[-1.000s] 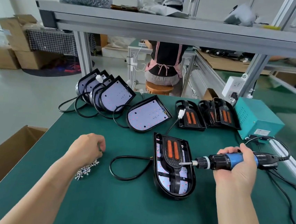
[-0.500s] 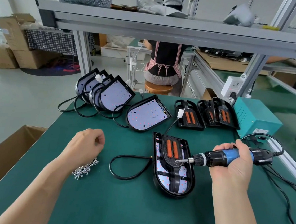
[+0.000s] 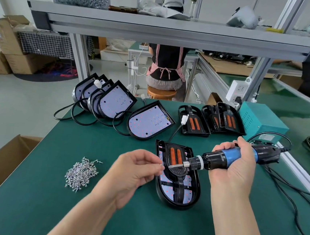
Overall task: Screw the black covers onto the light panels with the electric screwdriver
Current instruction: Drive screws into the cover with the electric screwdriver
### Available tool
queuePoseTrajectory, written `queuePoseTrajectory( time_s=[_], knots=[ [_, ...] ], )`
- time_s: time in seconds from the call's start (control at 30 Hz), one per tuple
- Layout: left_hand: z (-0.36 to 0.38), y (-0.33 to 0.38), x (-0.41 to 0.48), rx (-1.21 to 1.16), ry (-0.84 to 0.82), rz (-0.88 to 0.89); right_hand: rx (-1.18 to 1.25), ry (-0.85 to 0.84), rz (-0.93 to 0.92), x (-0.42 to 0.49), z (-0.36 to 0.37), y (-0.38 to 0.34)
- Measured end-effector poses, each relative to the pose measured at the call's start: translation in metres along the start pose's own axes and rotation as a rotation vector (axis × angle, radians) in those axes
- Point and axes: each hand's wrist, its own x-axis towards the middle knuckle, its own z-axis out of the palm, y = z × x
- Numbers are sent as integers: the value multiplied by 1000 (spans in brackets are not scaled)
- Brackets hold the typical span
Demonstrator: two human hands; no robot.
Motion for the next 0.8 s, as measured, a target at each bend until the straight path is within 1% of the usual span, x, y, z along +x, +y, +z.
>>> queuePoseTrajectory(
  time_s=[0.07,0.13,0.67,0.73,0.8],
  knots=[
    [7,-4,0,-92,-24,-34,-8,-20,-24,-2,1,1],
    [9,-6,0,-134,-41,-52,-17,-27,-48,-4,3,0],
    [12,-15,-1,-213,-64,-97,-15,-29,-57,-5,-2,-2],
    [12,-16,-1,-215,-52,-83,-29,-29,-66,-6,-2,-2],
    [15,-18,-2,-184,-18,-29,-46,-33,-81,-6,-1,-2]
  ],
)
